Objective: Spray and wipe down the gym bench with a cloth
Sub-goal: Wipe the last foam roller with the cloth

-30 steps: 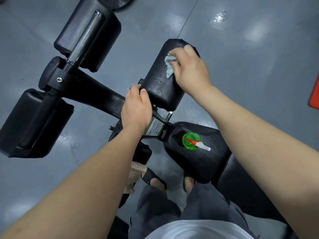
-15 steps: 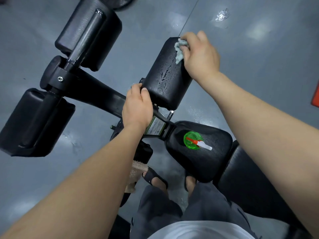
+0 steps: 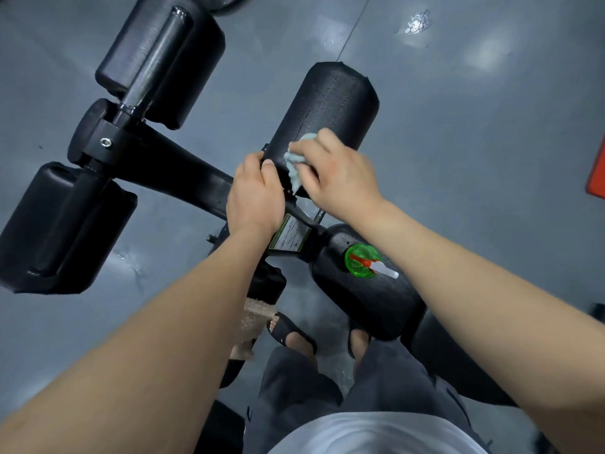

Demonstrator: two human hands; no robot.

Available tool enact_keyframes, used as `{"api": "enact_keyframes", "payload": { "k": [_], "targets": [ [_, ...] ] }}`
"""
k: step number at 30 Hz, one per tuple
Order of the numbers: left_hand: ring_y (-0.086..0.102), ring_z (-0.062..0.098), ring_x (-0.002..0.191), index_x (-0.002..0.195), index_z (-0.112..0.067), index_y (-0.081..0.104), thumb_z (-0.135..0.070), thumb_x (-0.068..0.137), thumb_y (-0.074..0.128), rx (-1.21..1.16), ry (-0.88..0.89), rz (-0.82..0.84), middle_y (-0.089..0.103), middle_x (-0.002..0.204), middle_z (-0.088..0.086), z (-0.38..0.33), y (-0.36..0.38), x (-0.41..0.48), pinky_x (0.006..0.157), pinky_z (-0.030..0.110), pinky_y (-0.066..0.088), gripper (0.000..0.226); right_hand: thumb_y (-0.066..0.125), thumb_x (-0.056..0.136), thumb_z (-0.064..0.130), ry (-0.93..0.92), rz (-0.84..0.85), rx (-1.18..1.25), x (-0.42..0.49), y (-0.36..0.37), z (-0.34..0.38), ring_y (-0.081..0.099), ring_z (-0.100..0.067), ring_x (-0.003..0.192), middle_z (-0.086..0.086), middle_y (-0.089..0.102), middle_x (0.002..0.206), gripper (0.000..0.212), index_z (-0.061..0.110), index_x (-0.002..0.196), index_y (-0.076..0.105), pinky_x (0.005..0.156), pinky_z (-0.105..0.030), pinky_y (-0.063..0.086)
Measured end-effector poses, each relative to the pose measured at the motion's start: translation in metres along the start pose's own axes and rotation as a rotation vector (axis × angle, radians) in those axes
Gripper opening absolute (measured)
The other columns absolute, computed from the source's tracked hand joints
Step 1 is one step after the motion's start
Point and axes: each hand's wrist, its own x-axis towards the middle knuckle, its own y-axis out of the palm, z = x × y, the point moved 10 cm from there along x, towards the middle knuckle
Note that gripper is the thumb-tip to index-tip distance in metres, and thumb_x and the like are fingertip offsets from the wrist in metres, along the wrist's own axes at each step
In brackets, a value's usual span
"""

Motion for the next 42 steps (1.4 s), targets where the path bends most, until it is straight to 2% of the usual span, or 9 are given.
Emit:
{"api": "enact_keyframes", "payload": {
  "k": [3,5,9,11,18,21,30,35,42],
  "targets": [
    [0.054,0.018,0.119,0.134,-0.025,0.054,-0.038,0.104,0.030,-0.003,0.007,-0.006,0.058,0.135,-0.003,-0.001,0.000,-0.001,0.098,0.035,0.038,0.041,0.050,0.097,0.039,-0.092,0.044,-0.041,-0.009,0.003,0.003,0.062,-0.028,0.074,-0.004,0.056,0.104,0.033,0.028,0.125,0.064,0.049,-0.030,0.039],
    [0.054,0.018,0.116,0.133,-0.024,0.055,-0.037,0.104,0.031,-0.009,0.011,-0.007,0.058,0.134,-0.003,-0.001,0.000,-0.001,0.093,0.033,0.037,0.039,0.050,0.098,0.039,-0.087,0.054,-0.072,-0.004,-0.001,-0.010,0.062,-0.030,0.076,-0.005,0.055,0.108,0.034,0.029,0.129,0.061,0.050,-0.033,0.043],
    [0.053,0.020,0.118,0.133,-0.024,0.054,-0.037,0.104,0.031,0.007,0.008,-0.011,0.058,0.135,-0.001,0.000,-0.001,0.000,0.094,0.033,0.037,0.039,0.046,0.102,0.038,0.232,-0.023,-0.027,0.012,-0.015,-0.060,0.062,-0.033,0.082,-0.002,0.051,0.119,0.032,0.033,0.133,0.054,0.060,-0.039,0.049],
    [0.053,0.020,0.118,0.133,-0.024,0.054,-0.037,0.104,0.031,0.013,0.001,-0.009,0.058,0.135,-0.001,0.001,0.000,0.001,0.095,0.034,0.037,0.039,0.045,0.102,0.036,0.270,-0.050,0.000,0.009,-0.014,-0.061,0.061,-0.034,0.083,-0.003,0.051,0.121,0.034,0.031,0.134,0.053,0.061,-0.040,0.049],
    [0.054,0.020,0.116,0.132,-0.024,0.054,-0.037,0.104,0.031,0.007,0.002,-0.009,0.060,0.131,-0.001,-0.001,-0.001,-0.001,0.094,0.035,0.039,0.038,0.042,0.098,0.034,0.121,0.067,0.038,-0.048,0.018,-0.024,0.057,-0.037,0.065,-0.013,0.048,0.111,0.041,0.025,0.138,0.044,0.049,-0.038,0.047],
    [0.053,0.020,0.117,0.132,-0.025,0.055,-0.037,0.104,0.031,0.009,-0.002,-0.014,0.059,0.133,-0.002,0.000,-0.002,-0.001,0.096,0.035,0.038,0.039,0.043,0.098,0.029,0.144,0.111,0.020,-0.042,0.016,-0.030,0.057,-0.038,0.068,-0.013,0.047,0.113,0.040,0.022,0.136,0.049,0.052,-0.036,0.040],
    [0.054,0.020,0.117,0.131,-0.025,0.055,-0.036,0.104,0.033,0.002,-0.004,-0.011,0.059,0.133,-0.002,-0.002,-0.002,-0.002,0.094,0.033,0.037,0.037,0.041,0.102,0.031,0.300,-0.015,-0.016,0.030,-0.019,-0.077,0.063,-0.037,0.086,-0.008,0.048,0.124,0.030,0.022,0.129,0.051,0.066,-0.042,0.051],
    [0.053,0.020,0.117,0.131,-0.025,0.055,-0.036,0.105,0.032,0.003,-0.012,-0.008,0.057,0.134,-0.002,0.000,-0.002,-0.002,0.091,0.029,0.033,0.037,0.042,0.100,0.028,0.407,-0.049,0.002,0.051,-0.027,-0.084,0.061,-0.038,0.092,-0.009,0.050,0.124,0.031,0.020,0.129,0.051,0.070,-0.036,0.043],
    [0.051,0.016,0.111,0.134,-0.024,0.053,-0.035,0.105,0.031,0.014,-0.001,-0.008,0.056,0.135,-0.001,-0.001,-0.002,-0.002,0.090,0.028,0.031,0.038,0.043,0.098,0.030,0.244,-0.070,0.008,0.029,-0.014,-0.051,0.060,-0.036,0.078,-0.009,0.051,0.117,0.031,0.020,0.123,0.058,0.058,-0.041,0.051]
  ]
}}
